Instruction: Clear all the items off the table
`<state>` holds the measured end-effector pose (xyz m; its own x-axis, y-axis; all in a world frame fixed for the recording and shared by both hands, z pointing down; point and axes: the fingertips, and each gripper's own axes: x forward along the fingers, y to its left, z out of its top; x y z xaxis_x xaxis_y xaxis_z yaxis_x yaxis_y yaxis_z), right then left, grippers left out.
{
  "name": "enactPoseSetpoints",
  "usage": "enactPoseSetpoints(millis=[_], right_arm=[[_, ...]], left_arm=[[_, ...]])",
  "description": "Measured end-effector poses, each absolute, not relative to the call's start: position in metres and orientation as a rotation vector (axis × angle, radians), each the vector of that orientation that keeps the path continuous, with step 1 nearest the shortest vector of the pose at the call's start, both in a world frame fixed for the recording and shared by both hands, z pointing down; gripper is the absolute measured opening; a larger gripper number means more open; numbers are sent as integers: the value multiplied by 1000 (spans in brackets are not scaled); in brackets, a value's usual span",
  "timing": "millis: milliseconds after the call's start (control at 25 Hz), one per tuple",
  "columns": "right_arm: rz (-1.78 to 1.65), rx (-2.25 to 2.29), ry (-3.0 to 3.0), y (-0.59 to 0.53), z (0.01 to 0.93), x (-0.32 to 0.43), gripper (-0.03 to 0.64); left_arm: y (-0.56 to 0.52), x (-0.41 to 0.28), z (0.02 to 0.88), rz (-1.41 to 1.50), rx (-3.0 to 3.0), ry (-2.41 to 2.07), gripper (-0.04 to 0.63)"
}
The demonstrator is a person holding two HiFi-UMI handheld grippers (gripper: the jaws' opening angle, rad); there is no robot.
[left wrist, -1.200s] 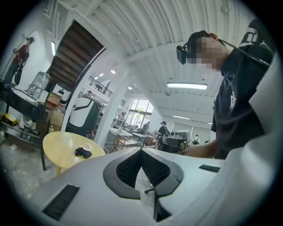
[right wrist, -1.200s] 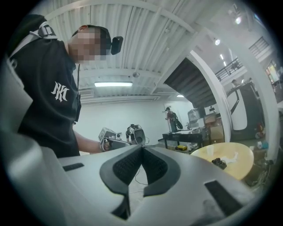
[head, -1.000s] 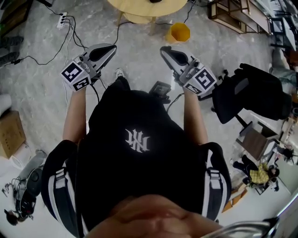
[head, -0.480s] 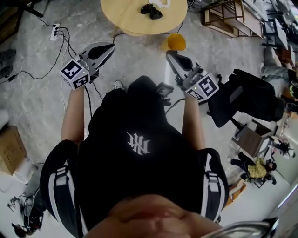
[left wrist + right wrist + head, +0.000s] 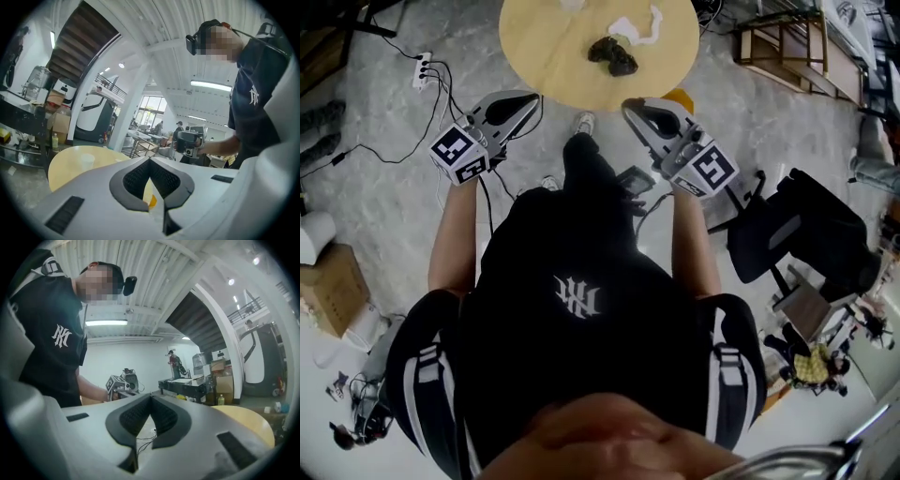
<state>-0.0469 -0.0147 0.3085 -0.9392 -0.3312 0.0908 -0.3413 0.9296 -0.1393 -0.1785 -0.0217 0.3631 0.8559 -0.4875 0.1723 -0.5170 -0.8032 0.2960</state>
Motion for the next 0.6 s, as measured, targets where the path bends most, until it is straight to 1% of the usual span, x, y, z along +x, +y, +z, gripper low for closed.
enactPoseSetpoints(millis=[280, 600], right_arm=[[273, 414, -3025, -115, 330, -50, 3], [295, 333, -3042, -180, 368, -64, 3]], left_arm=[[-122, -176, 404, 263, 2630, -813, 12], [-187, -185, 468, 410, 2601, -881, 13]])
